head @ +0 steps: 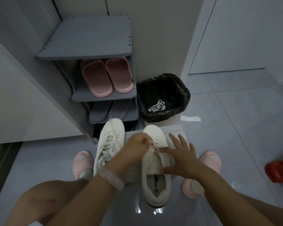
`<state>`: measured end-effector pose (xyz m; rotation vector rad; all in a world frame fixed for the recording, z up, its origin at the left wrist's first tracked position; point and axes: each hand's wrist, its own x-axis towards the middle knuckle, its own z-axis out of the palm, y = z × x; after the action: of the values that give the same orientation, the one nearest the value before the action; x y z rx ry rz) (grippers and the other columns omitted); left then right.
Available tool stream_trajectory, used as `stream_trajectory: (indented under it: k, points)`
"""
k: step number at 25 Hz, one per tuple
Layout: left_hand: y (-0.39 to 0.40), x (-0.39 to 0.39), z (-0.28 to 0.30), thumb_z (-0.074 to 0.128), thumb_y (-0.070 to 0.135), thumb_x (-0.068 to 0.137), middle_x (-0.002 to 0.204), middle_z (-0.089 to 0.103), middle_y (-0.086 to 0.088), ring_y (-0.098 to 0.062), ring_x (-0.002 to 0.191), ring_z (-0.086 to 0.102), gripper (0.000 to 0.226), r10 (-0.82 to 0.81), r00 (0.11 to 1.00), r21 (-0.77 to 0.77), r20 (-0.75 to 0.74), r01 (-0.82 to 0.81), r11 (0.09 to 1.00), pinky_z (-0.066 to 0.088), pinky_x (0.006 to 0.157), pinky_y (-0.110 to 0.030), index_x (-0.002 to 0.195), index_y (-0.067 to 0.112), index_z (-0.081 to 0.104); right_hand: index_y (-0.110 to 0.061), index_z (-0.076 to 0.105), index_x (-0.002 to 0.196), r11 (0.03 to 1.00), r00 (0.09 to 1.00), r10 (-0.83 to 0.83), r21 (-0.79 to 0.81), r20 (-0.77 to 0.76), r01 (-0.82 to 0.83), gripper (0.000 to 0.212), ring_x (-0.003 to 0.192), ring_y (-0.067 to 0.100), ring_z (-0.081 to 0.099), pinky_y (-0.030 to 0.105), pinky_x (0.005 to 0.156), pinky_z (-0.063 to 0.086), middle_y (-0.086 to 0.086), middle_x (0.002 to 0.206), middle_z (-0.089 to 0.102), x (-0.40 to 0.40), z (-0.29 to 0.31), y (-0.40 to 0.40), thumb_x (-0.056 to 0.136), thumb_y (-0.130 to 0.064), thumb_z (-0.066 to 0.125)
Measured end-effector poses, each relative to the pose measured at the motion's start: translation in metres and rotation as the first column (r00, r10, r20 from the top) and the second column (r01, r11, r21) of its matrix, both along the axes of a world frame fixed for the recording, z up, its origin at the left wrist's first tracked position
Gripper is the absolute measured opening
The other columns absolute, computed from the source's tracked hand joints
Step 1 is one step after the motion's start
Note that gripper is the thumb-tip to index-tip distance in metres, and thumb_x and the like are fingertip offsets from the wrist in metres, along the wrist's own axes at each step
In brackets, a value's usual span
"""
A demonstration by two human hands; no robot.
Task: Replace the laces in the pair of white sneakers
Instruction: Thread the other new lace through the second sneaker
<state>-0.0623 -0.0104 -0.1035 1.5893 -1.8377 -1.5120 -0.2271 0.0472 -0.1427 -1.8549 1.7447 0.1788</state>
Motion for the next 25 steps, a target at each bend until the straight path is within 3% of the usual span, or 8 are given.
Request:
stream_trajectory:
  k: [2,5,8,13,19,20,22,25]
  points:
    - [-0.015,0.015,0.027,0.038,0.002,0.096,0.078,0.056,-0.002,-0.014,0.082,0.055,0.028,0.305,0.881,0.200,-0.361,-0.247,0.948,0.046,0.081,-0.026,0.074,0.012,0.053,-0.049,0.026,0.139,1.000,1.000,-0.008,0.029,0.015,0.007,0.074,0.142,0.024,-0.023,0.054,0.113,-0.008,-0.003,0.156,-0.019,0.001,-0.002,-0.001,0.076,-0.058,0.063]
    - [-0.016,0.018,0.036,0.032,0.007,0.099,0.083,0.064,-0.010,-0.024,0.086,0.065,0.029,0.463,0.673,0.437,-0.577,-0.224,0.871,0.053,0.082,-0.035,0.077,0.007,0.049,-0.043,0.015,0.144,0.999,0.986,-0.032,0.016,0.162,0.030,0.085,0.146,0.021,-0.005,0.052,0.117,0.004,-0.004,0.157,-0.011,0.006,-0.005,0.004,0.077,-0.050,0.067]
    - [0.001,0.000,0.011,0.032,0.012,0.100,0.052,0.053,-0.007,-0.016,0.044,0.056,0.028,0.414,0.833,0.527,-0.368,-0.181,0.831,0.052,0.058,-0.031,0.076,0.009,0.046,-0.034,-0.008,0.147,0.992,0.932,-0.129,0.056,0.338,0.117,0.107,0.143,0.018,0.016,0.048,0.115,0.021,-0.008,0.157,0.005,0.006,-0.005,0.005,0.075,-0.041,0.072]
    - [0.002,-0.005,0.012,0.037,0.014,0.098,0.055,0.036,0.000,-0.011,0.044,0.031,0.031,0.136,0.990,0.252,-0.024,-0.126,0.960,0.027,0.044,-0.020,0.068,0.016,0.045,-0.022,0.004,0.150,1.000,0.996,0.015,-0.002,0.084,-0.014,0.096,0.145,0.017,0.011,0.043,0.117,0.014,-0.004,0.158,0.002,0.009,-0.007,0.002,0.080,-0.054,0.061]
    - [-0.018,0.031,0.097,0.039,0.016,0.098,0.045,0.033,0.012,-0.004,0.041,0.026,0.031,0.288,0.880,-0.035,-0.378,-0.324,0.945,0.023,0.040,-0.016,0.068,0.019,0.049,-0.020,0.013,0.149,1.000,0.999,0.012,-0.004,0.046,-0.012,0.085,0.145,0.016,0.004,0.043,0.118,0.008,-0.006,0.158,0.001,0.013,-0.004,0.002,0.083,-0.049,0.057]
    - [-0.021,0.039,0.094,0.040,0.017,0.097,0.048,0.037,0.011,-0.005,0.042,0.030,0.030,0.307,0.895,-0.099,-0.324,-0.355,0.930,0.026,0.041,-0.018,0.069,0.018,0.049,-0.019,0.013,0.149,1.000,0.998,0.010,-0.005,0.063,-0.009,0.085,0.145,0.015,0.005,0.042,0.118,0.009,-0.006,0.158,0.001,0.012,-0.005,0.003,0.083,-0.049,0.058]
    - [-0.024,0.047,0.071,0.041,0.023,0.097,0.065,0.050,0.003,-0.015,0.058,0.046,0.022,0.217,0.970,-0.298,0.106,-0.178,0.938,0.037,0.054,-0.026,0.080,0.016,0.054,-0.017,0.015,0.149,0.999,0.990,-0.017,0.029,0.136,0.013,0.088,0.144,0.015,0.010,0.036,0.118,0.014,-0.005,0.157,0.004,0.010,-0.006,0.003,0.081,-0.047,0.062]
    - [-0.014,0.037,0.021,0.038,0.034,0.097,0.101,0.059,-0.005,-0.021,0.087,0.053,0.028,-0.133,0.816,-0.117,0.563,0.238,0.964,0.039,0.073,-0.030,0.110,0.013,0.052,-0.017,0.050,0.129,0.966,0.885,-0.252,0.042,0.391,0.257,0.052,0.129,0.011,0.038,0.018,0.104,0.030,-0.008,0.133,0.041,0.007,-0.005,0.000,0.083,-0.036,0.066]
